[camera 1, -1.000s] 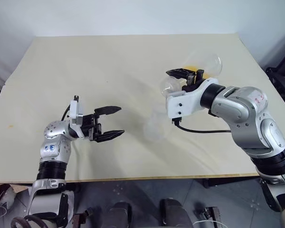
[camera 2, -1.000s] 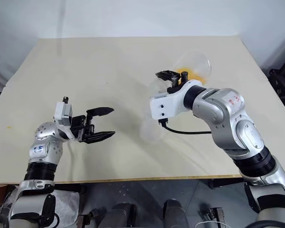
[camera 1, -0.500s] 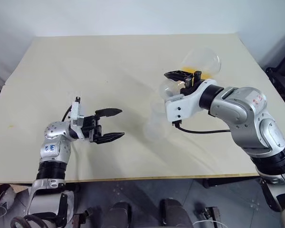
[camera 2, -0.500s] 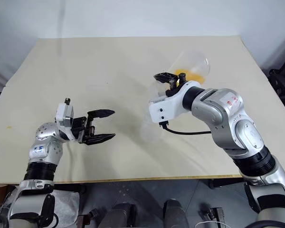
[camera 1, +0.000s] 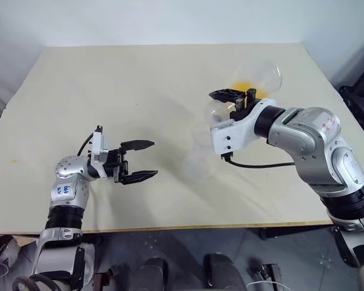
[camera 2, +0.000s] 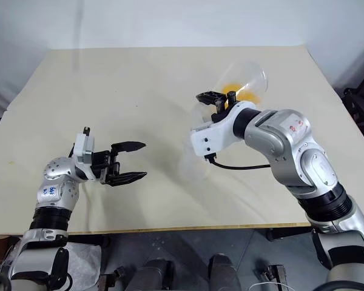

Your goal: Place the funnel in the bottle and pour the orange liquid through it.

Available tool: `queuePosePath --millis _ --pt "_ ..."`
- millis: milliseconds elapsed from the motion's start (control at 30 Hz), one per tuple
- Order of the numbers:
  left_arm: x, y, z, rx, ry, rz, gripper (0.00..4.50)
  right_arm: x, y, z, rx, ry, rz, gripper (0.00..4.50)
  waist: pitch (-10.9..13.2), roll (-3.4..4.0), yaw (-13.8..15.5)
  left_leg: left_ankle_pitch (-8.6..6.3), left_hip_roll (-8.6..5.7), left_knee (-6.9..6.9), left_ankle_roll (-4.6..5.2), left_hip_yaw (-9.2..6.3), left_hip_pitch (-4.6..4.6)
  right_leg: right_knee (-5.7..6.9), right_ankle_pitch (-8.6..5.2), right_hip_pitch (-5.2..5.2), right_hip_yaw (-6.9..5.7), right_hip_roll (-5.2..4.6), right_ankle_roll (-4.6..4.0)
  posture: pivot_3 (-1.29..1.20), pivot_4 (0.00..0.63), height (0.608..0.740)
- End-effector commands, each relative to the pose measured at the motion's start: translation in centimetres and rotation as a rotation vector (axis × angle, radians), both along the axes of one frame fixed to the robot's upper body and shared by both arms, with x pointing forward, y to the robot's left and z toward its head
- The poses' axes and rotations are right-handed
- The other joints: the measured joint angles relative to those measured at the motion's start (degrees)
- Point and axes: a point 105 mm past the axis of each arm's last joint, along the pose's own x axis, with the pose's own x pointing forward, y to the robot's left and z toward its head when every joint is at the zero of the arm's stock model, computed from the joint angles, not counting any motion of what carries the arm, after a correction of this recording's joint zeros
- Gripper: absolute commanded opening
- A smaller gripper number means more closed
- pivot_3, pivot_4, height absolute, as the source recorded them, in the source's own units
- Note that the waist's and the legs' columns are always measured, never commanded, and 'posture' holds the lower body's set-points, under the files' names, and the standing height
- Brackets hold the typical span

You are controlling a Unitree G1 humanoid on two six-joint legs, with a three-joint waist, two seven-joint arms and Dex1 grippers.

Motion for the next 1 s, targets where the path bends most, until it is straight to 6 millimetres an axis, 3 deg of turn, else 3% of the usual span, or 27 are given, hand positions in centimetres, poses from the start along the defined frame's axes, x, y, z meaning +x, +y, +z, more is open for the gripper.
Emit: queuePosePath --millis 33,1000 --pt "0.01 0.04 0.31 0.013 -0.022 -0.005 4.5 -0.34 -0.48 2.12 -0.006 -0.089 -0.011 2.47 0.0 0.0 0.0 0.0 0.0 0.0 0.0 0.0 0.0 0.0 0.0 0.0 0.0 0.0 0.0 0.0 0.15 0.74" --pt "0.01 0.07 0.15 0.021 -0.01 0.003 4.5 -0.33 -0.29 2.42 -0.094 -0.127 0.015 2.47 0.0 0.0 0.0 0.0 0.0 0.0 0.0 0.0 0.0 0.01 0.0 -0.01 0.0 0.0 0.0 0.0 0.15 0.74"
